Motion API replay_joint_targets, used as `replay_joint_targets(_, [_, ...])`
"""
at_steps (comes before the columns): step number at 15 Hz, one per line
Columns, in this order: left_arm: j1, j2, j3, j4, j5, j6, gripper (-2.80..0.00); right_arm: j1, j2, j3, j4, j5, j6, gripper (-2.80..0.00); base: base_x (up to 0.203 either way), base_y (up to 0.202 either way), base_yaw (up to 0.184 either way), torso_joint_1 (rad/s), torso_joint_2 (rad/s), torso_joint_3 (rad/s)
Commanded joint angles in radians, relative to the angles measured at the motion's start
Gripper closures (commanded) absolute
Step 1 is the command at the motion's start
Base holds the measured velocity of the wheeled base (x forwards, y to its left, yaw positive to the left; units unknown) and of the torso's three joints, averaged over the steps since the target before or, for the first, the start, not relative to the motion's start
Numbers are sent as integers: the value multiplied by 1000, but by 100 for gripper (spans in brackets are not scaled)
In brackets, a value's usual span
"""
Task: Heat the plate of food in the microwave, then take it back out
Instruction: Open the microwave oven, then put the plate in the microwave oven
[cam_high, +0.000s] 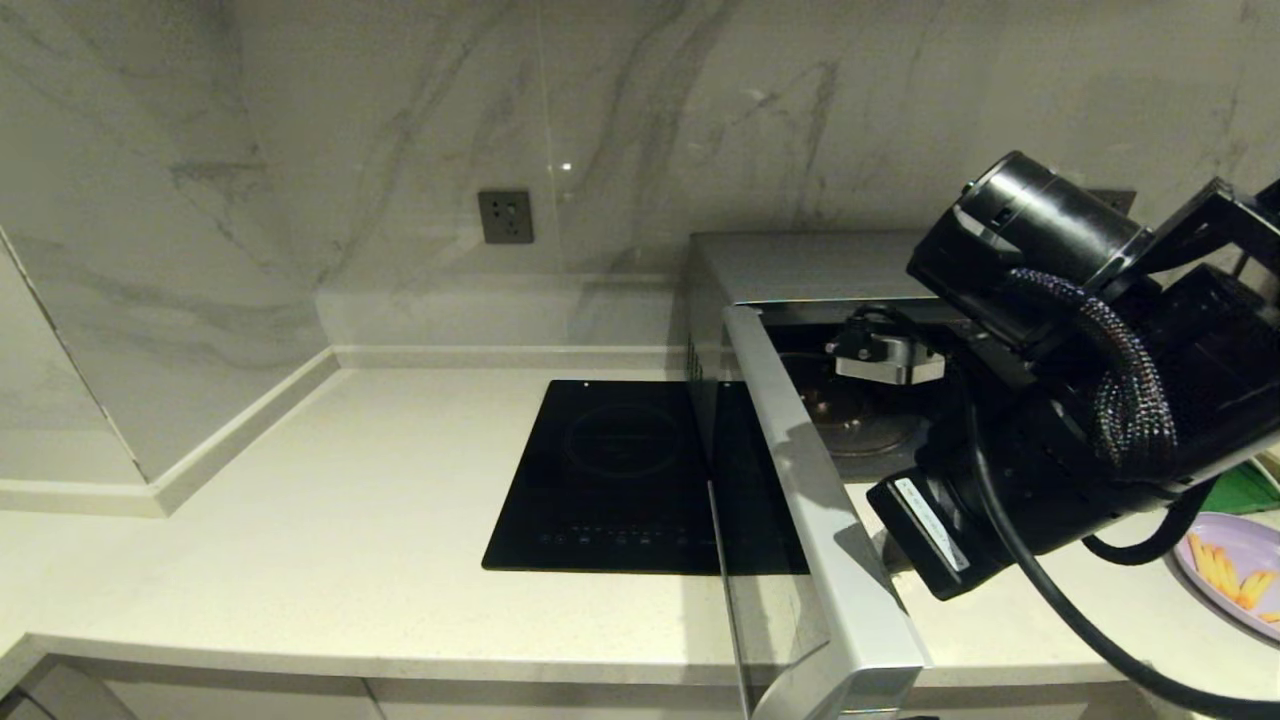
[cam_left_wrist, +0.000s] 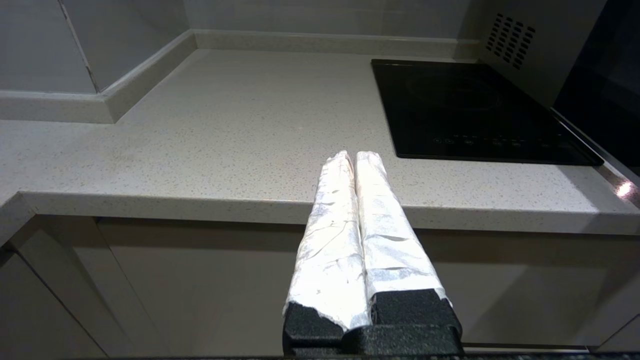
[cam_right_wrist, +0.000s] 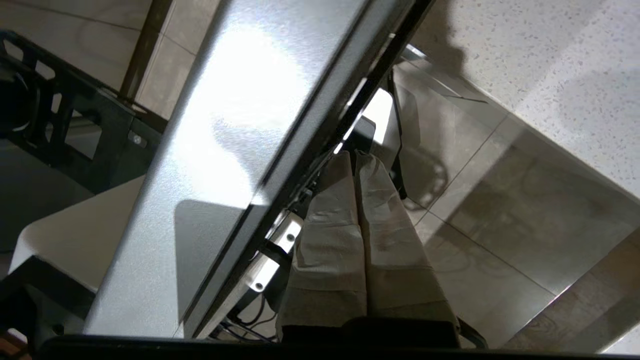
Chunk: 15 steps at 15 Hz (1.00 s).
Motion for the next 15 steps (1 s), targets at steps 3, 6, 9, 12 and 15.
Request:
replay_joint_targets(3, [1, 0, 0, 0, 0, -1, 0, -48, -22, -19, 3, -158, 113, 0, 0, 0, 0, 0, 0, 0])
replay_joint_targets(6, [0, -1, 0, 0, 0, -1, 0, -168, -81, -19, 42, -196, 250, 0, 0, 0, 0, 0, 0, 0])
replay_joint_targets(9, [1, -1, 0, 0, 0, -1, 0, -314, -237, 12, 89, -197, 389, 0, 0, 0, 0, 0, 0, 0])
replay_joint_targets(12, [0, 0, 0, 0, 0, -1, 0, -600, -357, 107, 89, -161, 449, -280, 0, 0, 0, 0, 0, 0])
replay_joint_targets(15, [1, 0, 0, 0, 0, -1, 0, -941, -413, 225, 43, -83, 410, -280, 0, 0, 0, 0, 0, 0])
